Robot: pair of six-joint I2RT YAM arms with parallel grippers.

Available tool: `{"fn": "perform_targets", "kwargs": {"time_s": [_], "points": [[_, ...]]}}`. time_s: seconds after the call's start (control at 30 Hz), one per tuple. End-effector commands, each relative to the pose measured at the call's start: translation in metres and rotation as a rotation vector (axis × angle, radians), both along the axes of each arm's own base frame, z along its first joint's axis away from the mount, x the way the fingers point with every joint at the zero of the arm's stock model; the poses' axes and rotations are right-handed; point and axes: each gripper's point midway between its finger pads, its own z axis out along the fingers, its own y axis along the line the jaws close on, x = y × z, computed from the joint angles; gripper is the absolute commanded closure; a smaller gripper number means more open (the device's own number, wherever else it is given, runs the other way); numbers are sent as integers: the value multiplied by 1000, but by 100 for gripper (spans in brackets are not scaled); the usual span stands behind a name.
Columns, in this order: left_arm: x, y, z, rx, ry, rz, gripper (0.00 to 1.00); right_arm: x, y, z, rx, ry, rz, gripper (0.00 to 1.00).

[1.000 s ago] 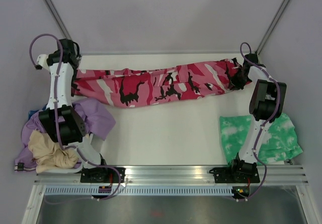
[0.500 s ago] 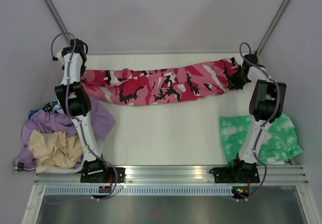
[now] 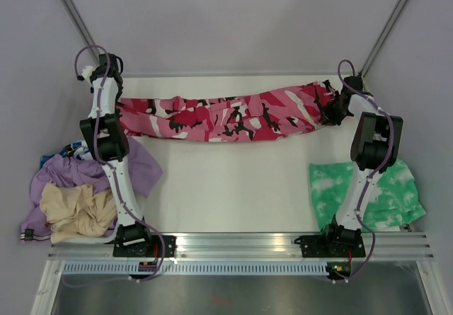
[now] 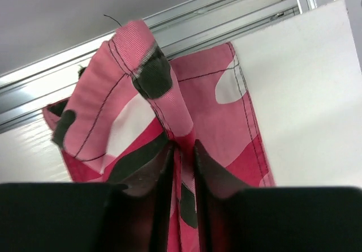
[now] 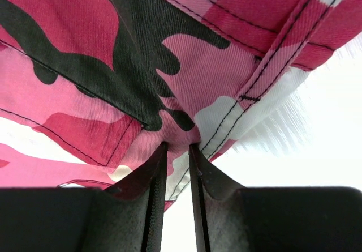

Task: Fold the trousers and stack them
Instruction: Fold the trousers

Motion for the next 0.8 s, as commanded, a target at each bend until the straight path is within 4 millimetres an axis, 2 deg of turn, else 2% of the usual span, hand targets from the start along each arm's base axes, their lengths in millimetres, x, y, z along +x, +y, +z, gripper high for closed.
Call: {"fn": "perform_targets", "kwargs": {"time_s": [0.0,0.07,0.1,0.2,0.27,0.37,0.4,0.43,0.47,0.5,0.53,0.57,0.6,0.63,0.7,0.73,0.77], "points": [[17,14,-2,9,-78,52,72,37,1,15,17,-128,-10,72],[5,14,-9,-3,-44,80,58,47,-1,30,16,-171,-10,71],[4,14,-8,-1,-42,79,43,50,0,35,13,-188,-2,71],[3,11,7,2,-55,40,24,58,-2,55,-8,-250,23,68],[3,9,26,9,-68,-6,17,61,0,69,-23,-290,61,62],[0,3,58,14,-106,-64,12,61,12,89,-18,-353,138,50],[-3,1,65,15,-114,-74,9,64,23,98,-4,-390,185,43],[-9,-2,65,10,-101,-83,8,62,27,107,-15,-418,213,40],[-17,-3,83,14,-123,-77,8,63,35,114,-18,-442,236,37],[-22,-7,88,8,-129,-82,8,63,40,119,-16,-457,255,31],[-30,-12,80,-15,-107,-91,8,60,47,130,-7,-480,278,29],[-37,-18,97,-15,-134,-96,8,58,54,134,-13,-490,301,28],[-42,-23,99,-23,-135,-99,8,56,57,138,-17,-495,314,26],[-46,-36,95,-50,-128,-114,8,53,61,148,-28,-511,330,25],[-51,-56,104,-86,-151,-128,8,50,72,161,-53,-535,379,24],[-49,-77,105,-98,-146,-151,7,51,77,167,-62,-550,396,24],[-59,-91,98,-117,-94,-143,7,51,84,173,-74,-564,421,23]]}}
